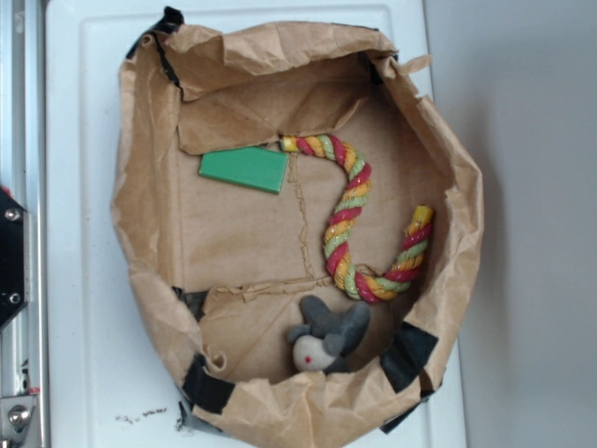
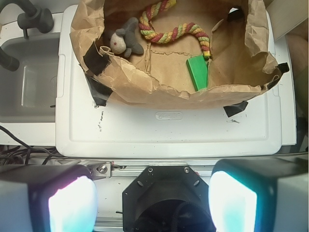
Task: Grab the gray animal.
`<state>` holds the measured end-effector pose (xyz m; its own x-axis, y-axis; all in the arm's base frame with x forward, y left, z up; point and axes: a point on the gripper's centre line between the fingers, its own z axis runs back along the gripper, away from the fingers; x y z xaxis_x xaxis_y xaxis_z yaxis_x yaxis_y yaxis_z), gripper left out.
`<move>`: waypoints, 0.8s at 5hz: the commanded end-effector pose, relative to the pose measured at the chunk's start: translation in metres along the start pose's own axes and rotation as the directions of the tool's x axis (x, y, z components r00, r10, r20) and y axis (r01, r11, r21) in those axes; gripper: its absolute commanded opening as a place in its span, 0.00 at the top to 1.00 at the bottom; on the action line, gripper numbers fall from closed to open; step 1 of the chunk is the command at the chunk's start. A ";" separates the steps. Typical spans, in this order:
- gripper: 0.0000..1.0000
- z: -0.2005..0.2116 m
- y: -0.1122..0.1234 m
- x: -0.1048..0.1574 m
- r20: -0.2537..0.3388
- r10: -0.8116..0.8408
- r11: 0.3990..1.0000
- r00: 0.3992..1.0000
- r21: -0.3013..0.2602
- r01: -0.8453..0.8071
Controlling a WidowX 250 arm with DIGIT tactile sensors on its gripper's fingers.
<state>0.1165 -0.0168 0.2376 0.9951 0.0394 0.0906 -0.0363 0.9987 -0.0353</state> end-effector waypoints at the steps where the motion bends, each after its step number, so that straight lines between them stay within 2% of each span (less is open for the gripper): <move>1: 0.00 0.000 0.000 0.000 0.000 0.000 1.000 1.000 0.000 0.000; 2: 0.00 -0.007 0.010 -0.030 -0.013 0.029 0.999 0.999 -0.037 -0.030; 3: 0.00 -0.011 0.012 -0.017 0.011 -0.043 0.995 0.999 -0.085 0.044; 4: 0.00 -0.031 0.015 0.020 0.008 -0.173 0.977 0.985 -0.123 0.173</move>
<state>0.1378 -0.0050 0.2037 0.9856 -0.1471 0.0830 0.1583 0.9758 -0.1509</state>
